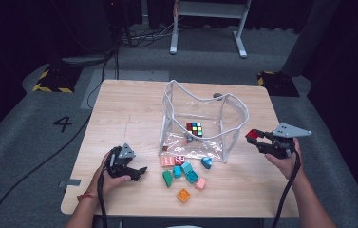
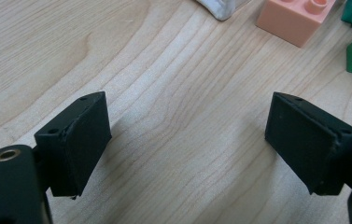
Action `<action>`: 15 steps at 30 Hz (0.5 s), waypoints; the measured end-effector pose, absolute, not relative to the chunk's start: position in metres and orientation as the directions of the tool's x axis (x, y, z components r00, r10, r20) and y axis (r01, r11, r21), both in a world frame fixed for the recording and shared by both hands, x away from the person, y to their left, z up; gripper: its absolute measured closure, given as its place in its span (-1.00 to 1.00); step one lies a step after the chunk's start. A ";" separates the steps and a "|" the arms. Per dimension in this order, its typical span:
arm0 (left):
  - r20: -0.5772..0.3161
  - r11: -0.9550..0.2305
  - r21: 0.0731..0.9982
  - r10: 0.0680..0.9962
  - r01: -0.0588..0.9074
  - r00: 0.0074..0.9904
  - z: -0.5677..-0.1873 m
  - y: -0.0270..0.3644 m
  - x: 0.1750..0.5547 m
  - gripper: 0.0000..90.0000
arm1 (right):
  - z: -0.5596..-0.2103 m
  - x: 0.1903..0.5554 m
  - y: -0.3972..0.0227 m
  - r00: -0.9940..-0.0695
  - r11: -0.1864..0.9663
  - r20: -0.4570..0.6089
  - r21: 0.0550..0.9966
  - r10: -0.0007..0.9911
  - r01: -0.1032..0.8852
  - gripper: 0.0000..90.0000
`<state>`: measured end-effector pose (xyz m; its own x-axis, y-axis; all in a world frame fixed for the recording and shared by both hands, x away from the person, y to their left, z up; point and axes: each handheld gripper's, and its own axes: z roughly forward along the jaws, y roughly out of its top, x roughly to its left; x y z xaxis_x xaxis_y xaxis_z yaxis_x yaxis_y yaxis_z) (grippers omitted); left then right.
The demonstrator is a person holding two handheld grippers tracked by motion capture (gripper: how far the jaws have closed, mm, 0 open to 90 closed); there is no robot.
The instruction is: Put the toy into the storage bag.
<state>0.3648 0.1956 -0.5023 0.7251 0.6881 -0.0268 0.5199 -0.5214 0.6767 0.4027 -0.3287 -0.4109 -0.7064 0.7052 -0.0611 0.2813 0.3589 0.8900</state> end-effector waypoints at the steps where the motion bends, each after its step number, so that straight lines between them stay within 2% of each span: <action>1: -0.028 -0.520 0.678 0.688 0.520 0.725 -0.502 0.196 0.365 -0.68 | -0.407 0.406 -0.331 -0.694 0.354 -0.064 0.891 0.717 0.283 0.33; 3: -0.026 -0.521 0.678 0.688 0.518 0.725 -0.502 0.196 0.365 -0.68 | -0.400 0.413 -0.336 -0.684 0.324 -0.048 0.903 0.728 0.282 0.33; 9: -0.027 -0.521 0.677 0.688 0.519 0.726 -0.502 0.196 0.365 -0.68 | -0.377 0.432 -0.340 -0.653 0.332 -0.089 0.907 0.752 0.259 0.33; 15: -0.026 -0.521 0.678 0.688 0.519 0.725 -0.502 0.196 0.365 -0.68 | -0.360 0.446 -0.338 -0.655 0.307 -0.082 0.921 0.751 0.238 0.33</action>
<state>0.3648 0.1955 -0.5025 0.7249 0.6884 -0.0260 0.5189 -0.5209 0.6778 0.4461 -0.3382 -0.3605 -0.6549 0.7513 -0.0815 0.2379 0.3073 0.9214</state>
